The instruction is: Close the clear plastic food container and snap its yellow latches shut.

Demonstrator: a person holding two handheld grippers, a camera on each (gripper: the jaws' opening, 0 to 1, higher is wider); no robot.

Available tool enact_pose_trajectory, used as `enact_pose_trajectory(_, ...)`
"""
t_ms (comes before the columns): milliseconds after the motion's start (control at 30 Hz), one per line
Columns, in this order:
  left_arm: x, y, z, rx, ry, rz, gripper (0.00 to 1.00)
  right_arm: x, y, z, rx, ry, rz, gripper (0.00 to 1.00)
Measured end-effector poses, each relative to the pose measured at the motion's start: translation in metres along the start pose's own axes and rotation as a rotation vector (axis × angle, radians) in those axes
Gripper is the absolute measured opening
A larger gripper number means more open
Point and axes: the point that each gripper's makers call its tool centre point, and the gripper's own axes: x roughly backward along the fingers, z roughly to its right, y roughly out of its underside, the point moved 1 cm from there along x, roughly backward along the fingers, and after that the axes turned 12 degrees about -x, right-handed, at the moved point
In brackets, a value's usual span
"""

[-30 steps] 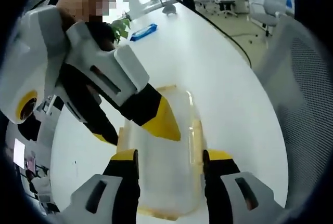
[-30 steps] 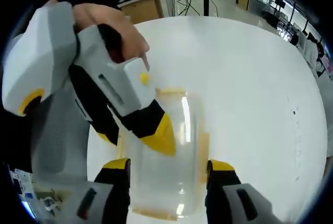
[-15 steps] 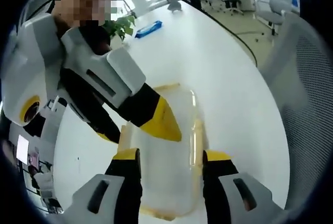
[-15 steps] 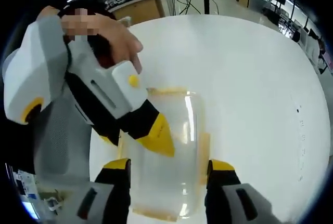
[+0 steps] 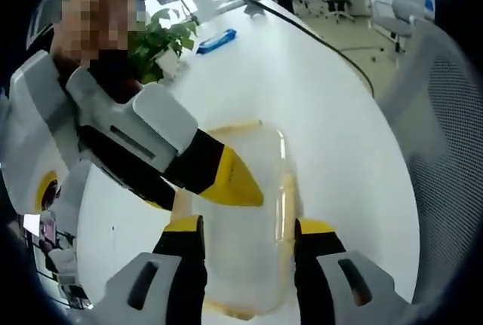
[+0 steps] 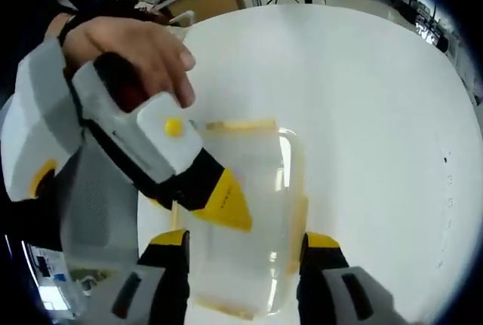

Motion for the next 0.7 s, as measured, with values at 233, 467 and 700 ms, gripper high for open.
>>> enact_pose_trajectory(233,0.0,0.001,-0.001,0.006,0.002,0.026,0.42,-0.001,0.004,0.0,-0.002,-0.019,0.018,0.57)
enact_pose_trajectory(467,0.003,-0.002,0.0,-0.022,0.02,0.057,0.43,-0.001,0.006,-0.001,-0.013,-0.026,0.037,0.59)
enact_pose_trajectory(700,0.016,-0.004,0.002,0.001,0.077,0.053,0.52,0.007,0.001,-0.004,0.03,0.026,0.073,0.65)
